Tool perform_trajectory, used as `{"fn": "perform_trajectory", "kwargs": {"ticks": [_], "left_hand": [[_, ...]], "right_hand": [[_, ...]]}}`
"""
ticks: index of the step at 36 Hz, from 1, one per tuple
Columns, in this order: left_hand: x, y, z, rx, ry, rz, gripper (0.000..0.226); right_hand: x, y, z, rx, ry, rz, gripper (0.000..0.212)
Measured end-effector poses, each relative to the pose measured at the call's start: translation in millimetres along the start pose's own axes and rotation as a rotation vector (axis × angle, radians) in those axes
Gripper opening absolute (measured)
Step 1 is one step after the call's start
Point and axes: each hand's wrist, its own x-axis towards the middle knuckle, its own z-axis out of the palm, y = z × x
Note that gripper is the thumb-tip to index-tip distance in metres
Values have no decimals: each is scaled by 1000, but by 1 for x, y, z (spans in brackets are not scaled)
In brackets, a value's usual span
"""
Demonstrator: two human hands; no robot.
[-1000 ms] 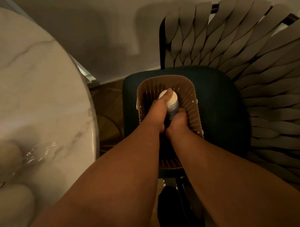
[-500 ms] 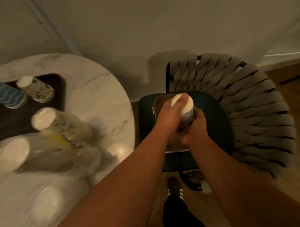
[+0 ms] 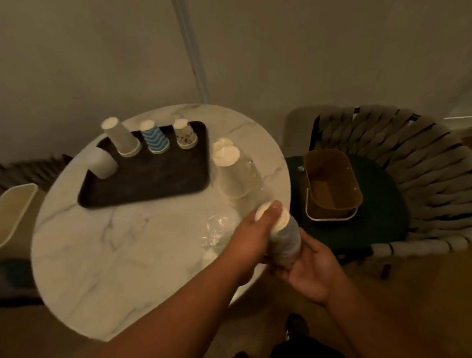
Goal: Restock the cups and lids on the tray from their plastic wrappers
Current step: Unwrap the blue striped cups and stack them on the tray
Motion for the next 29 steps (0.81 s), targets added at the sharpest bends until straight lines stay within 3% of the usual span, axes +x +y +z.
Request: {"fn": "perform_trajectory", "kwargs": {"ticks": [4,13,25,29], "left_hand": [[-28,-5,-48,-9,44,2,58],[-76,-23,-124,-69,182,-13,71],[-66,-26,-171,-209,297,-15,78],[-57,-21,-181,-170,367,57,86]], "right_hand": [[-2,34,29,-155,54,90,47],[15,83,71,-339,-133,301,45],[51,116,107,-228,-91,327,43],[62,123,123,-185,-84,289,39]]}}
